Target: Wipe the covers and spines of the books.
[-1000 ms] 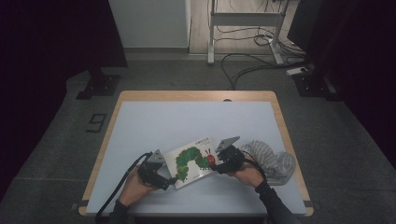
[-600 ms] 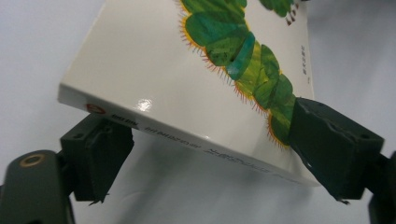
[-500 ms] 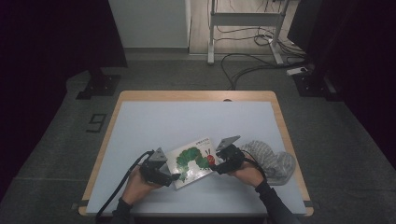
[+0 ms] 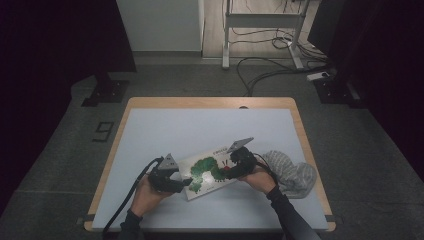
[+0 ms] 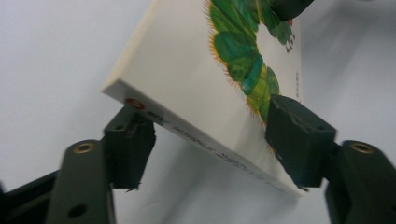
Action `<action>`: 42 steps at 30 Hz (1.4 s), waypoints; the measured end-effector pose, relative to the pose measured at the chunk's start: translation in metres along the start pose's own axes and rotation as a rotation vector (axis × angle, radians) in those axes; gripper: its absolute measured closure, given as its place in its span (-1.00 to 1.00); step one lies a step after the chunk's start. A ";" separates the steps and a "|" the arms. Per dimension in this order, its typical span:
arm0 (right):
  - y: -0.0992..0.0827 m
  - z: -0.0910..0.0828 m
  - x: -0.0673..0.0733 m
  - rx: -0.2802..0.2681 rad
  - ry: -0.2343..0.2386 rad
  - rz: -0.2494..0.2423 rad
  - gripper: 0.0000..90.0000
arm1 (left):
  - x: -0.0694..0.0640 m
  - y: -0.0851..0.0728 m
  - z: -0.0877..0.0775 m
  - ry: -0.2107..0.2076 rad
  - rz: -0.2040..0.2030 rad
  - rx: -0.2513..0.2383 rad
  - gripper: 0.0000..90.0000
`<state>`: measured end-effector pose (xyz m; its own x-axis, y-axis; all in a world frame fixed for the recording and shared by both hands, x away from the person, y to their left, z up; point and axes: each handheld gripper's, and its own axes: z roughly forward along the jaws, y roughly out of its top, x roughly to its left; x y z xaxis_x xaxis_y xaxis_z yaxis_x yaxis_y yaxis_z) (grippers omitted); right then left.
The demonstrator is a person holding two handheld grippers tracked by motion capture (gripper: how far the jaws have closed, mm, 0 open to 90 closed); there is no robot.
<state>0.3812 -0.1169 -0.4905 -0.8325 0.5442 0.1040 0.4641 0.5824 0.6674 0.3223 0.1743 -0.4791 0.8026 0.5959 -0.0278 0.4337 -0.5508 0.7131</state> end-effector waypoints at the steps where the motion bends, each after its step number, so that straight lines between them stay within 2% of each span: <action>1: 0.001 -0.001 0.001 -0.006 -0.008 0.000 -0.29 | 0.000 0.002 -0.002 0.011 0.004 -0.006 -0.16; 6: 0.004 -0.006 0.000 -0.047 -0.039 -0.002 -0.19 | 0.000 0.009 -0.007 0.045 0.027 0.004 -0.02; 13: 0.011 -0.009 0.003 -0.072 -0.072 -0.014 -0.14 | -0.002 0.014 -0.014 0.054 0.054 -0.005 0.17; 22: 0.017 -0.009 0.004 -0.093 -0.107 -0.024 -0.10 | -0.001 0.016 -0.021 0.071 0.067 -0.017 0.39; 25: 0.018 -0.009 0.005 -0.102 -0.111 -0.023 -0.09 | -0.004 0.017 -0.024 0.080 0.089 -0.027 0.46; 28: 0.019 -0.008 0.005 -0.106 -0.118 -0.033 -0.09 | -0.005 0.018 -0.024 0.085 0.103 -0.022 0.48; 38: 0.018 -0.007 0.004 -0.113 -0.116 -0.035 -0.09 | -0.003 0.016 -0.023 0.088 0.097 -0.031 0.45; 42: 0.016 -0.010 0.003 -0.122 -0.115 -0.037 -0.17 | -0.001 0.016 -0.023 0.086 0.091 -0.033 0.45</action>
<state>0.3834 -0.1122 -0.4718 -0.8052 0.5930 -0.0026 0.3877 0.5297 0.7544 0.3190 0.1785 -0.4516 0.7993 0.5931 0.0968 0.3459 -0.5858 0.7329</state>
